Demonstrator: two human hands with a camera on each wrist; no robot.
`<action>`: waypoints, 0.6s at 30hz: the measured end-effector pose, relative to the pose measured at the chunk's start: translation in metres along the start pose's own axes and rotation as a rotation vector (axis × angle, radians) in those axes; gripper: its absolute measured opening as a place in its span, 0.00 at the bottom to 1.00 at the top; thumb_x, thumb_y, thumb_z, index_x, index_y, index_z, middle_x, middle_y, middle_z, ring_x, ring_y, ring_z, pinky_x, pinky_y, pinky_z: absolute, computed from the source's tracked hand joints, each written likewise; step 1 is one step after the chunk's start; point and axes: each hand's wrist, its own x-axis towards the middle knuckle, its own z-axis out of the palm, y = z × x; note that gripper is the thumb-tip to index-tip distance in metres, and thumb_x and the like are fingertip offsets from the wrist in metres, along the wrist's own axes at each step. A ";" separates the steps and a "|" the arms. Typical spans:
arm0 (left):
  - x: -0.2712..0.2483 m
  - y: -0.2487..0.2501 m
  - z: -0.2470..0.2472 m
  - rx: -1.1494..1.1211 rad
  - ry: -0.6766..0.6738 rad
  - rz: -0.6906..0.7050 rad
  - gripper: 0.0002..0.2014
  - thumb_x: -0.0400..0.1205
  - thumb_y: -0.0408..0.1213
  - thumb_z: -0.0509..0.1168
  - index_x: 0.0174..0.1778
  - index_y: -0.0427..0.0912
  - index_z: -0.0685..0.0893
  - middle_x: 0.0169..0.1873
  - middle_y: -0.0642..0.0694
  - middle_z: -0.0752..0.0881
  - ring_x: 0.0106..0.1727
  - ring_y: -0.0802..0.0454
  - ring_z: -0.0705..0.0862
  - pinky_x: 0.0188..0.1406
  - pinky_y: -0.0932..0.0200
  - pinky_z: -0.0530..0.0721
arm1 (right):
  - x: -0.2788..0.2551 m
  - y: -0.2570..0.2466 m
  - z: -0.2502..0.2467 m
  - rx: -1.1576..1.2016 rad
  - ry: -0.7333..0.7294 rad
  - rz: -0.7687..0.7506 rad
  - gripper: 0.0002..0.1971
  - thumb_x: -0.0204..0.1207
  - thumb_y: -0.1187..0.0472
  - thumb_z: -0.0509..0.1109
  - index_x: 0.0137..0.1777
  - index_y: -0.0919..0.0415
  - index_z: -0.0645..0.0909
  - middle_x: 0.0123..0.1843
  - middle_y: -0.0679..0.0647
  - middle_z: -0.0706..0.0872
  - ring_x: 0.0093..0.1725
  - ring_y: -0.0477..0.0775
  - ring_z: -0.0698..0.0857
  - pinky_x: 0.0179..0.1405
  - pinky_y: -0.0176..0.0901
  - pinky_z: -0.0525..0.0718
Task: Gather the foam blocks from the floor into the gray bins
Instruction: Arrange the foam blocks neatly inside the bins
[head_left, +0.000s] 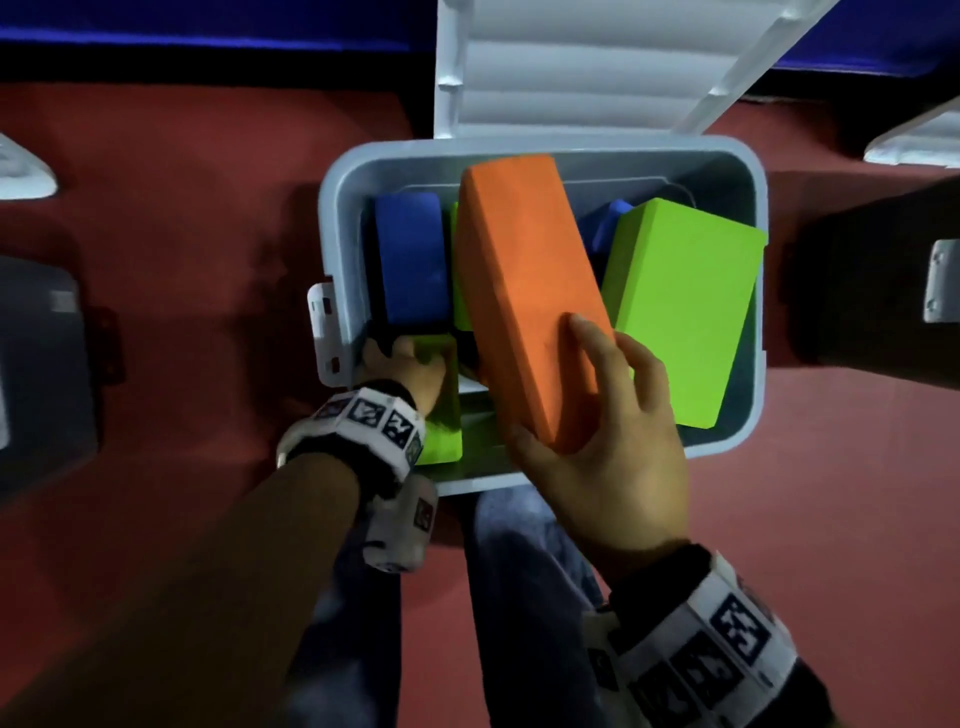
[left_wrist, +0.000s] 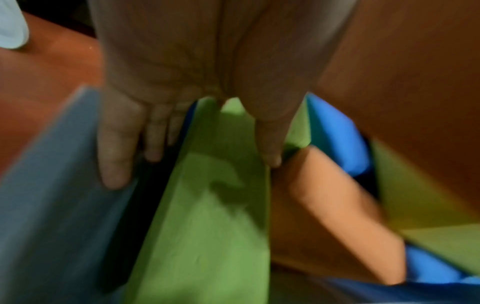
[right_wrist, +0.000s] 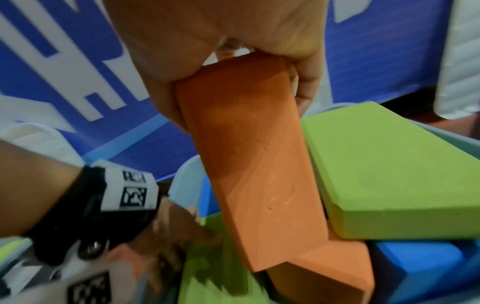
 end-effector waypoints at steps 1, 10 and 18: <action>-0.018 0.001 -0.016 -0.139 -0.090 0.079 0.37 0.71 0.74 0.55 0.71 0.56 0.76 0.73 0.43 0.75 0.71 0.43 0.76 0.72 0.44 0.73 | -0.002 -0.006 0.006 0.028 -0.018 -0.016 0.43 0.58 0.42 0.72 0.77 0.43 0.64 0.73 0.54 0.71 0.65 0.57 0.77 0.60 0.53 0.81; -0.060 0.023 -0.063 0.253 0.137 0.247 0.58 0.65 0.46 0.78 0.82 0.58 0.44 0.70 0.41 0.74 0.66 0.41 0.77 0.57 0.57 0.72 | -0.001 -0.009 0.056 0.738 -0.445 0.238 0.17 0.74 0.60 0.62 0.62 0.46 0.75 0.57 0.47 0.88 0.56 0.49 0.87 0.55 0.42 0.82; -0.029 0.048 -0.066 0.216 0.252 0.346 0.56 0.71 0.47 0.74 0.82 0.56 0.36 0.78 0.38 0.63 0.72 0.38 0.72 0.67 0.55 0.69 | 0.063 0.103 0.104 -0.291 -0.589 0.306 0.50 0.67 0.57 0.78 0.82 0.62 0.49 0.82 0.61 0.57 0.80 0.63 0.60 0.77 0.50 0.62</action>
